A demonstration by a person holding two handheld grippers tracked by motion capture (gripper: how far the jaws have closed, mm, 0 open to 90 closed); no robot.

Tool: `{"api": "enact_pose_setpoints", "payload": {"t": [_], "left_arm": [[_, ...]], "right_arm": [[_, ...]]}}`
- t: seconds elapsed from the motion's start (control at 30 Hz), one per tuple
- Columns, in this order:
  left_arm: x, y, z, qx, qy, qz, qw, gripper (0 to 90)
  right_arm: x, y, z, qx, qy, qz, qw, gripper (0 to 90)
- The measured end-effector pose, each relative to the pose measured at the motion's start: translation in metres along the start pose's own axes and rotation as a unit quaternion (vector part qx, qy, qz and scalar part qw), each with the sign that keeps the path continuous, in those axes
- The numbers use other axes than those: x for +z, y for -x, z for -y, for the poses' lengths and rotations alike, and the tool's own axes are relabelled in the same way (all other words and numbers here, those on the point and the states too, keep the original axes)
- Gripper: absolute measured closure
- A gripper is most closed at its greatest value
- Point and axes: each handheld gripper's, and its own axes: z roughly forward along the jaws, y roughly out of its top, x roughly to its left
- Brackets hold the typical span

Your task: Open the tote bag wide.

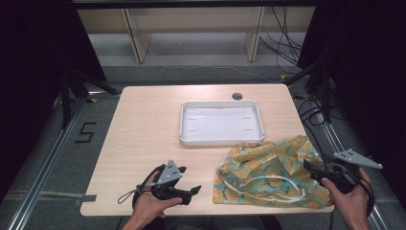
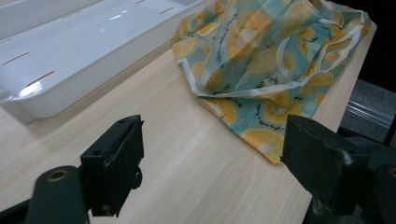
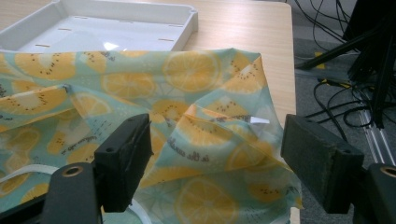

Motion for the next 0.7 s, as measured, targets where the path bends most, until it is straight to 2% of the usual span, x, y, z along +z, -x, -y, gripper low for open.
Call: {"api": "enact_pose_setpoints", "payload": {"t": [0.1, 0.13, 0.17, 0.2, 0.3, 0.33, 0.37, 0.43, 0.47, 0.53, 0.63, 0.7], "left_arm": [[0.015, 0.002, -0.005, 0.013, -0.007, 0.010, 0.9998, 21.1], [0.021, 0.003, -0.006, 0.011, -0.006, 0.015, 0.9998, 21.6], [0.025, 0.003, -0.008, 0.024, -0.012, 0.018, 0.9995, 22.1], [0.035, 0.006, -0.010, 0.019, -0.010, 0.024, 0.9995, 22.4], [0.042, 0.008, -0.013, 0.027, -0.011, 0.028, 0.9992, 23.4], [0.045, 0.007, -0.014, 0.030, -0.017, 0.033, 0.9989, 23.7], [0.048, 0.007, -0.016, 0.036, -0.015, 0.034, 0.9987, 23.8], [0.054, 0.010, -0.018, 0.032, -0.011, 0.034, 0.9988, 24.2], [0.056, 0.009, -0.020, 0.044, -0.014, 0.038, 0.9982, 24.6], [0.063, 0.012, -0.022, 0.042, -0.009, 0.043, 0.9982, 25.1], [0.072, 0.013, -0.026, 0.068, -0.017, 0.040, 0.9968, 27.0], [0.078, 0.015, -0.028, 0.065, -0.016, 0.042, 0.9969, 29.2]], "right_arm": [[0.001, 0.000, 0.000, -0.001, 0.002, 0.005, 1.0000, 25.4], [0.002, 0.003, 0.000, -0.014, 0.004, -0.004, 0.9999, 25.4], [0.002, 0.003, 0.000, -0.013, 0.004, -0.005, 0.9999, 25.4], [0.002, 0.003, 0.000, -0.015, 0.003, 0.000, 0.9999, 25.4], [0.002, 0.003, 0.000, -0.010, 0.000, -0.003, 0.9999, 25.4], [0.002, 0.000, 0.001, 0.004, -0.004, 0.003, 1.0000, 25.4], [0.001, 0.001, 0.001, 0.003, -0.005, 0.001, 1.0000, 25.4], [0.002, 0.002, 0.000, 0.003, -0.003, 0.005, 1.0000, 25.4], [0.002, 0.004, 0.000, -0.007, -0.002, 0.007, 0.9999, 25.4], [0.002, 0.004, 0.001, -0.003, -0.003, -0.001, 1.0000, 25.4], [0.003, 0.005, 0.000, -0.013, -0.001, 0.007, 0.9999, 25.4], [0.003, 0.005, 0.000, -0.007, 0.000, 0.000, 1.0000, 25.4]]}}
